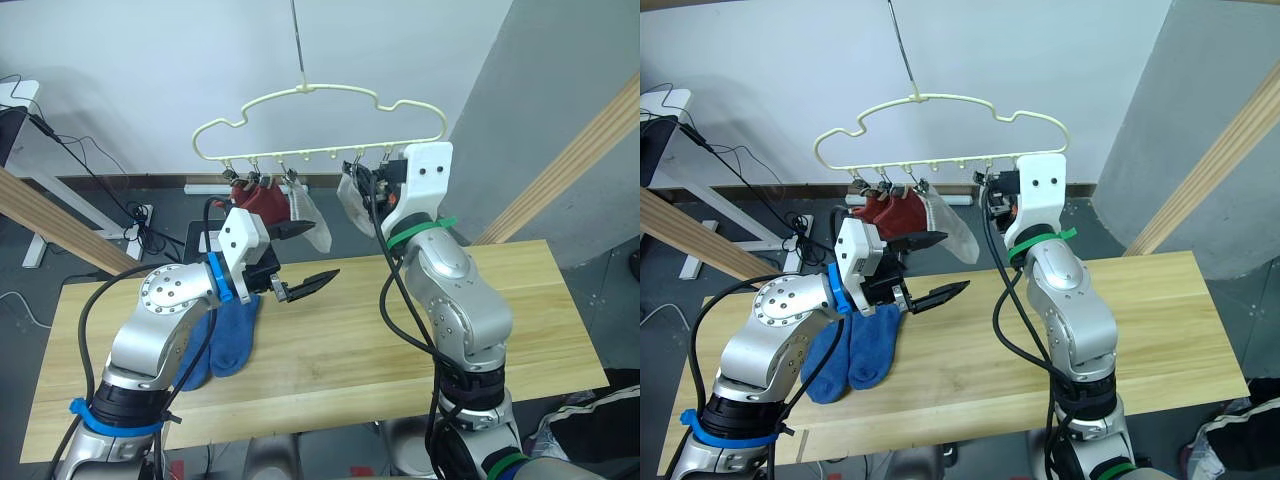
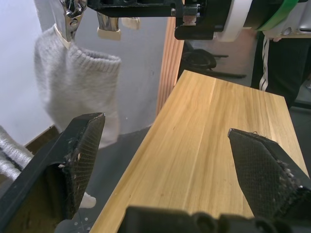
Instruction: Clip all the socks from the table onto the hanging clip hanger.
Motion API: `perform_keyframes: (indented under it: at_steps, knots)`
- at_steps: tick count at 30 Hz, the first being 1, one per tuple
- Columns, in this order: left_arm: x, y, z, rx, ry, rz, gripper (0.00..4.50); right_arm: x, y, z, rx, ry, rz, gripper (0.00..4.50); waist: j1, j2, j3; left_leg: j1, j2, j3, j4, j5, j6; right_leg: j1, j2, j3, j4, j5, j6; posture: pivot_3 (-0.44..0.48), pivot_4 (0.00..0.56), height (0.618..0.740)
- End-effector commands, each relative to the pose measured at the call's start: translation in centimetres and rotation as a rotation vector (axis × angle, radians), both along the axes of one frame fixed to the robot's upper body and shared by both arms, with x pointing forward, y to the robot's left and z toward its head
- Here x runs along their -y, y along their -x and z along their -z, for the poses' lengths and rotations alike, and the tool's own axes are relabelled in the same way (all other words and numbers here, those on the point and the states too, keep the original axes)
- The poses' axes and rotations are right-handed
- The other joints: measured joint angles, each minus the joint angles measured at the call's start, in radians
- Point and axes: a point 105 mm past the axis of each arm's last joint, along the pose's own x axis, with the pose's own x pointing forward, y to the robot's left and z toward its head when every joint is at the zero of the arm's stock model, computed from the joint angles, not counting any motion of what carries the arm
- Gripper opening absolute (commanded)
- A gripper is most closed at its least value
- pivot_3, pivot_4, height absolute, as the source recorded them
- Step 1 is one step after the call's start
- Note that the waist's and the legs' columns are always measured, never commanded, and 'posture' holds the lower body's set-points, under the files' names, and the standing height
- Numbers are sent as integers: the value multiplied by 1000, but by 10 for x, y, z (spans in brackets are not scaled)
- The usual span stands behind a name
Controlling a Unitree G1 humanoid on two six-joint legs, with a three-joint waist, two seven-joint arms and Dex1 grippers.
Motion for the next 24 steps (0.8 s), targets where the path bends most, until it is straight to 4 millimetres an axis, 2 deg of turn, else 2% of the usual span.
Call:
perform_keyframes:
  at_steps: [1,6,9,12,15,23,24]
  knots:
    - [1,4,-7,40,-2,8,4500,-7,7,-17,71,-22,-34,2063,0,0,0,0,0,0,0,0,0,0,0,0,0,0,0,-213,274,740]
    - [1,4,-6,39,-2,8,4500,-6,7,-17,72,-19,-31,2063,0,0,0,0,0,0,0,0,0,0,0,0,0,0,0,-213,274,740]
    - [1,4,-6,37,-2,9,4500,-5,6,-17,75,-15,-21,1458,0,0,0,0,0,0,0,0,0,0,0,0,0,0,0,-213,274,740]
    - [0,4,-6,38,-3,8,4500,-4,7,-17,79,-14,-17,563,0,0,0,0,0,0,0,0,0,0,0,0,0,0,0,-213,275,740]
    - [0,4,-6,36,-2,7,4500,-4,7,-18,82,-15,-15,16,0,0,0,0,0,0,0,0,0,0,0,0,0,0,0,-213,275,740]
    - [-4,2,-3,-29,66,-55,4500,-3,6,-18,87,-8,-10,16,-1,0,0,0,0,0,0,0,0,0,0,0,0,0,0,-215,275,740]
    - [-9,0,6,-89,84,-107,4500,-2,6,-18,87,-7,-8,16,-1,0,0,0,0,0,0,0,0,0,0,0,0,0,0,-215,275,740]
